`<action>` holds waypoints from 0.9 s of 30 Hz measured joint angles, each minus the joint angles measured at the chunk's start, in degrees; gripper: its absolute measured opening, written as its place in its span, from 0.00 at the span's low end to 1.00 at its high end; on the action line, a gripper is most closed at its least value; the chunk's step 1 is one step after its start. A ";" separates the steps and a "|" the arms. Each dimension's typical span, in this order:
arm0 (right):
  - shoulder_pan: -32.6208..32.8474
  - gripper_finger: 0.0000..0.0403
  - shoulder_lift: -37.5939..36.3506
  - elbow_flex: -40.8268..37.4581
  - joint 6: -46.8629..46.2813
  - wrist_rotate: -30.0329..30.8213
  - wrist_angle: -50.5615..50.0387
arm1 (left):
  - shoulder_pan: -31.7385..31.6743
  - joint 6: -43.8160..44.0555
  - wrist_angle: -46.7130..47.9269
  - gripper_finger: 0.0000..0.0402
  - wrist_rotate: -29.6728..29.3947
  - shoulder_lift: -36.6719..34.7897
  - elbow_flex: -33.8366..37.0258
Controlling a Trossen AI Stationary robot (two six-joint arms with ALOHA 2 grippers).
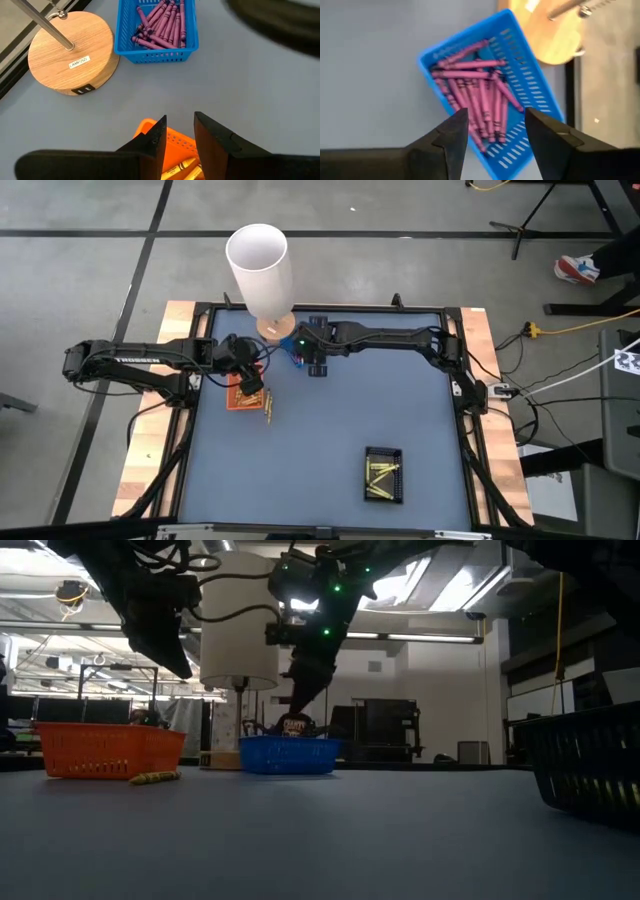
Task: Sort crayons
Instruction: Put the yellow crayon into the orange bin
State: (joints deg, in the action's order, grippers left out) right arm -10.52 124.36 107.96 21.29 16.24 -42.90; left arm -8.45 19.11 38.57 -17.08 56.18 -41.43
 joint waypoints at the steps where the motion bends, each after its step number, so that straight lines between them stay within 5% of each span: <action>1: 0.00 0.48 0.02 0.00 -0.21 -1.28 0.00 | 0.02 0.00 0.00 0.21 0.00 0.00 0.00; 10: 0.40 0.49 0.02 0.00 -22.68 -15.48 0.01 | 0.02 0.00 0.00 0.21 0.00 0.00 0.00; 18: 5.40 0.49 0.04 0.00 -30.07 -16.92 1.36 | 0.02 0.20 -0.02 0.21 1.02 0.00 0.00; 22: 8.08 0.49 0.04 0.00 -30.07 -16.99 1.64 | 0.05 1.60 -0.07 0.21 5.69 0.00 0.00; 27: 10.81 0.49 0.04 0.00 -30.04 -16.90 1.53 | 2.47 1.96 -0.25 0.21 18.60 0.00 0.00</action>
State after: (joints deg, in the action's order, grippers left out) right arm 0.28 124.40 107.96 -8.75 -0.67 -41.37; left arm -5.98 21.07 38.31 1.52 56.18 -41.43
